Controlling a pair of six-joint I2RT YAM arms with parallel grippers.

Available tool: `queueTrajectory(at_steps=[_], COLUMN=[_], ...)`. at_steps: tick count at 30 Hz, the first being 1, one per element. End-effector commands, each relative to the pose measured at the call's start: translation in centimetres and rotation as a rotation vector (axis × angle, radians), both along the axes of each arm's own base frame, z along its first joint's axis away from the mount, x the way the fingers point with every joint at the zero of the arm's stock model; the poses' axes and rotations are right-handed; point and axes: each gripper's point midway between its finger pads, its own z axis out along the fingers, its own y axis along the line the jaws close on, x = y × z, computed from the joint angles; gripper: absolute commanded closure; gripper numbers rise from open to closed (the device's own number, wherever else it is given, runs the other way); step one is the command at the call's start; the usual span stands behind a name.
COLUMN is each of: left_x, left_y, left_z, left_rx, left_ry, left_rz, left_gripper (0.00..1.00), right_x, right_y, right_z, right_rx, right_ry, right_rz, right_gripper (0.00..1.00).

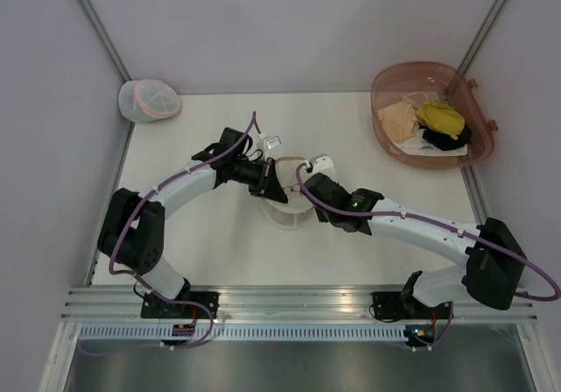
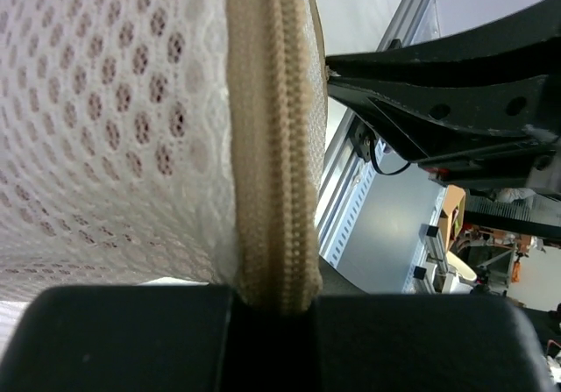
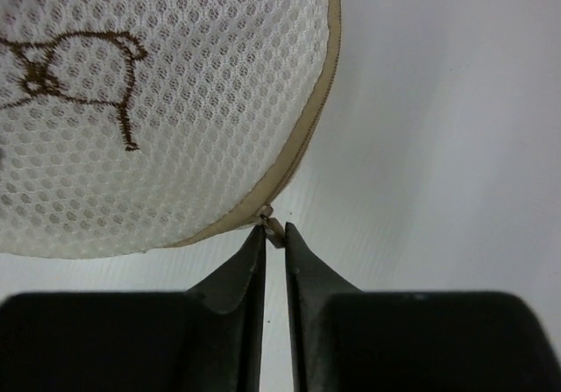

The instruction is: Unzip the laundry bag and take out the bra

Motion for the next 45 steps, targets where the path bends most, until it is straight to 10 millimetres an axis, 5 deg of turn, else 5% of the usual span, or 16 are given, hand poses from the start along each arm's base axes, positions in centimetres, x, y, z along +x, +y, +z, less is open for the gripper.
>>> queueTrajectory(at_steps=[1, 5, 10, 18, 23, 33, 45], left_x=[-0.7, -0.7, -0.5, -0.2, -0.1, -0.5, -0.5], left_y=[0.5, 0.5, 0.6, 0.7, 0.6, 0.6, 0.5], left_z=[0.5, 0.6, 0.8, 0.6, 0.9, 1.2, 1.1], left_rx=[0.011, 0.013, 0.013, 0.018, 0.011, 0.001, -0.001], left_ry=[-0.001, -0.004, -0.013, -0.004, -0.005, -0.009, -0.003], left_rz=[-0.032, -0.029, -0.022, -0.012, -0.014, -0.021, -0.024], left_gripper=[0.98, 0.98, 0.98, 0.98, 0.98, 0.98, 0.98], right_x=[-0.4, -0.8, -1.7, -4.5, -3.7, 0.7, 0.9], right_y=[-2.8, -1.5, -0.2, 3.8, 4.2, 3.0, 3.7], right_z=[-1.2, -1.9, -3.2, -1.9, -1.9, -5.1, -2.1], right_rx=[-0.105, -0.060, -0.013, 0.223, 0.241, 0.068, 0.187], right_ry=[0.028, 0.059, 0.118, 0.171, 0.113, 0.007, -0.098], right_rz=[0.006, 0.045, 0.098, 0.291, 0.297, 0.171, 0.196], right_gripper=[0.80, 0.66, 0.66, 0.57, 0.57, 0.59, 0.63])
